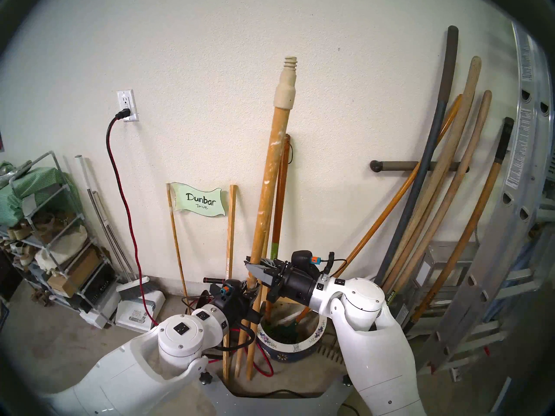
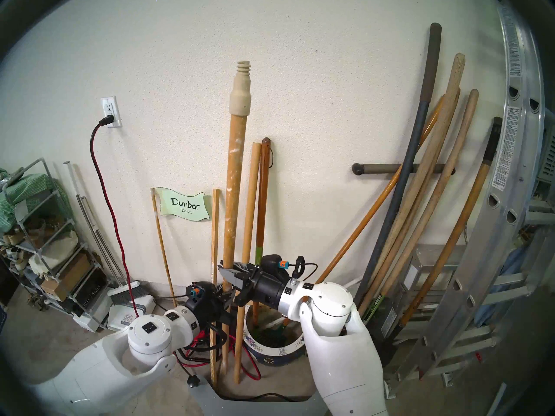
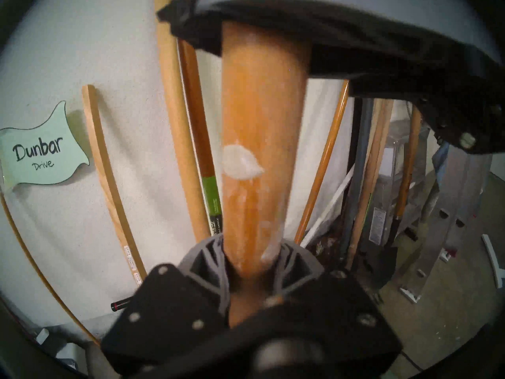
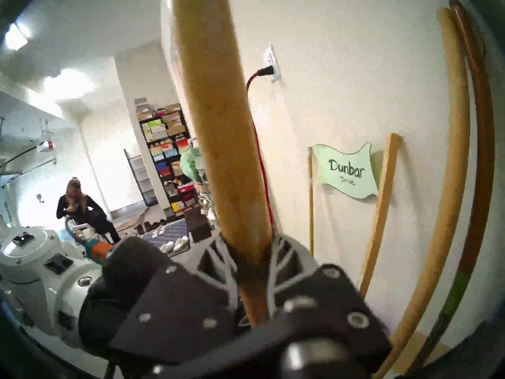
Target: Put wooden sticks into the pot
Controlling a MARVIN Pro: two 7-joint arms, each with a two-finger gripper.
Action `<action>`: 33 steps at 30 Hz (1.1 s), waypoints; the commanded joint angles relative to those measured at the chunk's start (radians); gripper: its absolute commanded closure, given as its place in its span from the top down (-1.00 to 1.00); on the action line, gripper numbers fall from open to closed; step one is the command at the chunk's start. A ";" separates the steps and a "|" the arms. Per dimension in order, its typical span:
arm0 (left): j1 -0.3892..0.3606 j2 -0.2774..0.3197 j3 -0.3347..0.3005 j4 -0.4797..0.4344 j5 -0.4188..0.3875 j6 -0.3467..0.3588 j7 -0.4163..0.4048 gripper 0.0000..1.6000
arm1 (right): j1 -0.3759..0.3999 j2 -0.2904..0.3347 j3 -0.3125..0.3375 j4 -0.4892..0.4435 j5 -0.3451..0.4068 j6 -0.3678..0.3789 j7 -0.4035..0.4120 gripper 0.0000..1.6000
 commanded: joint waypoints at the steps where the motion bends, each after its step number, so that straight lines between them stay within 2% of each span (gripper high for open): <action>1: -0.109 -0.109 -0.043 0.104 0.027 0.009 -0.054 -1.00 | 0.006 -0.005 -0.007 -0.028 0.007 -0.034 -0.009 -1.00; 2: -0.147 -0.119 -0.028 0.132 0.026 0.016 -0.062 -1.00 | 0.003 -0.006 -0.005 -0.031 0.006 -0.035 -0.012 -1.00; 3: -0.144 -0.146 -0.053 0.150 0.044 0.016 -0.084 -1.00 | 0.000 -0.004 -0.005 -0.036 0.006 -0.039 -0.016 -1.00; 5: -0.158 -0.153 -0.050 0.141 0.048 0.026 -0.086 -1.00 | -0.003 -0.004 -0.004 -0.040 0.006 -0.040 -0.017 -1.00; 6: -0.191 -0.152 -0.037 0.140 0.048 0.042 -0.099 -1.00 | -0.008 -0.004 -0.003 -0.045 0.009 -0.036 -0.024 -1.00; 7: -0.191 -0.152 -0.037 0.140 0.048 0.042 -0.099 -1.00 | -0.008 -0.004 -0.003 -0.045 0.009 -0.036 -0.024 -1.00; 8: -0.164 -0.173 -0.067 0.128 0.064 0.045 -0.105 -1.00 | -0.008 0.000 -0.004 -0.046 0.011 -0.036 -0.024 -1.00; 10: -0.203 -0.173 -0.048 0.149 0.060 0.056 -0.117 -1.00 | -0.010 -0.002 0.000 -0.050 0.010 -0.034 -0.029 -1.00; 19: -0.240 -0.188 -0.044 0.174 0.076 0.090 -0.122 -1.00 | 0.002 -0.004 0.019 -0.054 0.042 0.024 -0.033 -1.00; 21: -0.247 -0.189 -0.045 0.179 0.079 0.097 -0.126 -0.67 | 0.006 -0.005 0.020 -0.054 0.044 0.034 -0.032 -1.00; 22: -0.250 -0.190 -0.048 0.184 0.081 0.100 -0.124 -0.58 | 0.007 -0.005 0.021 -0.053 0.049 0.045 -0.035 -1.00; 23: -0.255 -0.191 -0.049 0.188 0.082 0.103 -0.126 -0.38 | 0.009 -0.006 0.021 -0.053 0.049 0.048 -0.033 -1.00; 24: -0.257 -0.193 -0.051 0.192 0.084 0.106 -0.123 -0.04 | 0.010 -0.006 0.021 -0.053 0.049 0.051 -0.034 -1.00; 25: -0.258 -0.196 -0.052 0.193 0.084 0.108 -0.119 0.64 | 0.010 -0.006 0.021 -0.053 0.049 0.053 -0.034 -1.00; 26: -0.263 -0.197 -0.052 0.196 0.086 0.114 -0.120 1.00 | 0.012 -0.005 0.021 -0.054 0.050 0.060 -0.032 -1.00; 33: -0.269 -0.204 -0.064 0.184 0.089 0.149 -0.103 1.00 | 0.022 -0.001 0.023 -0.053 0.059 0.084 -0.017 -1.00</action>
